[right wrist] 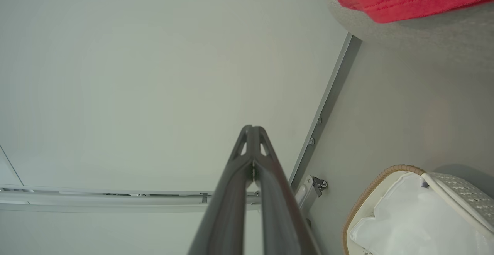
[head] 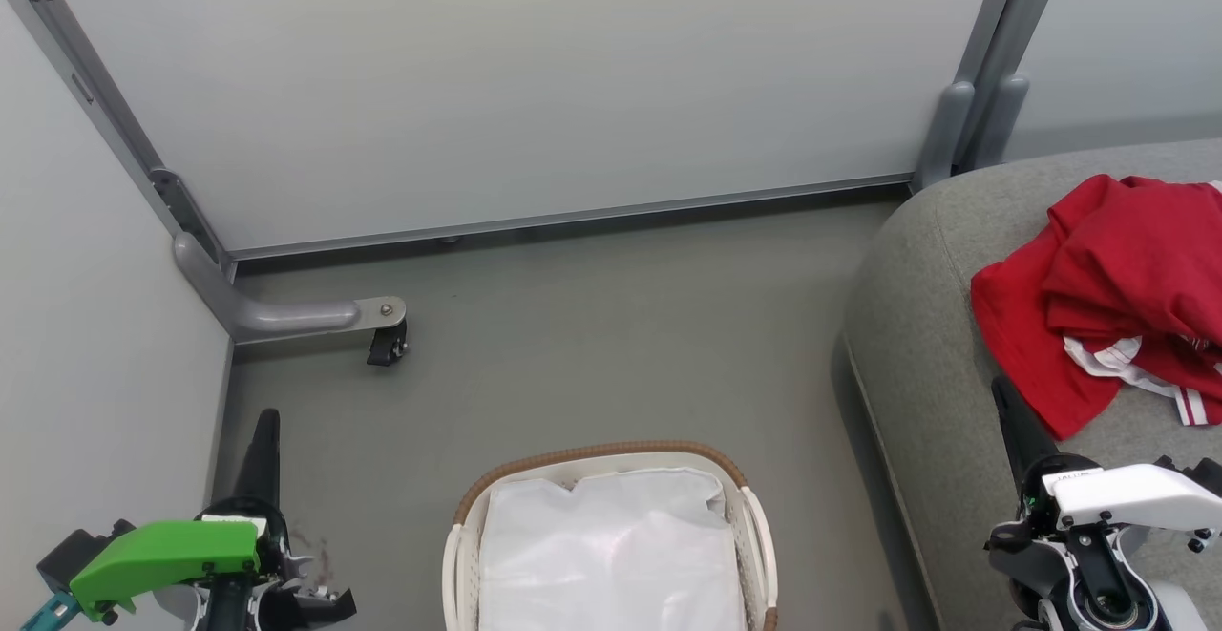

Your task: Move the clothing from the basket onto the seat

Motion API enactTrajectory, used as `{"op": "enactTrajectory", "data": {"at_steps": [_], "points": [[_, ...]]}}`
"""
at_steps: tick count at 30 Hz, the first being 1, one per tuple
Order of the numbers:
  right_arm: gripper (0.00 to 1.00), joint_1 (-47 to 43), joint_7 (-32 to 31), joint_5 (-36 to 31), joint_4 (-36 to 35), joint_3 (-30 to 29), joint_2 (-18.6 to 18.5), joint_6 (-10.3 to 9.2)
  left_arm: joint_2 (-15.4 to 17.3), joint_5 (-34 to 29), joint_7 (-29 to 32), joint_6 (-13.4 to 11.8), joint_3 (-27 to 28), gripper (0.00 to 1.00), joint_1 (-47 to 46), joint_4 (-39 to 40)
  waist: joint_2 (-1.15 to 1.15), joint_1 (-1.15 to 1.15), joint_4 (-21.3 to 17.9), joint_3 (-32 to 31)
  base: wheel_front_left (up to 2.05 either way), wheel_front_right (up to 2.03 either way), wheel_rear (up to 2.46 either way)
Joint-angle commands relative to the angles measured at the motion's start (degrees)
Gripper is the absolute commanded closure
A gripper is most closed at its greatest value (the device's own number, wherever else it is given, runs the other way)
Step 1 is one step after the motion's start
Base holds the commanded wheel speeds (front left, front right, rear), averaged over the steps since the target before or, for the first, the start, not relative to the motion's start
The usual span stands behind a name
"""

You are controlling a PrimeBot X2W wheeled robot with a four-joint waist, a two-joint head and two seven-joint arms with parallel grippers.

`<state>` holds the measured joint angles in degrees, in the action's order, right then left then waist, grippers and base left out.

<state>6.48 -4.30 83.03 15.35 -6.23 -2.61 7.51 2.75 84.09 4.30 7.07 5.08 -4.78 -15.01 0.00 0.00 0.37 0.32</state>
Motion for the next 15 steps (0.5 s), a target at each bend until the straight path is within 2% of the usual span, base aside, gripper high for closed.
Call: {"op": "enactTrajectory", "data": {"at_steps": [1,15], "points": [[1.0,-0.3,-0.4,1.4,-0.5,-0.2,-0.4,-0.03,0.3,1.3,0.4,0.4,0.3,1.0,-1.4,0.4,0.0,0.0,0.0,0.0,0.0,0.0,0.0],[1.0,-0.4,-1.9,7.3,-1.2,-0.3,-0.4,-0.04,0.3,6.5,1.8,0.6,1.3,1.0,-1.7,0.9,0.0,0.0,-0.3,-0.1,0.0,0.0,0.0]]}}
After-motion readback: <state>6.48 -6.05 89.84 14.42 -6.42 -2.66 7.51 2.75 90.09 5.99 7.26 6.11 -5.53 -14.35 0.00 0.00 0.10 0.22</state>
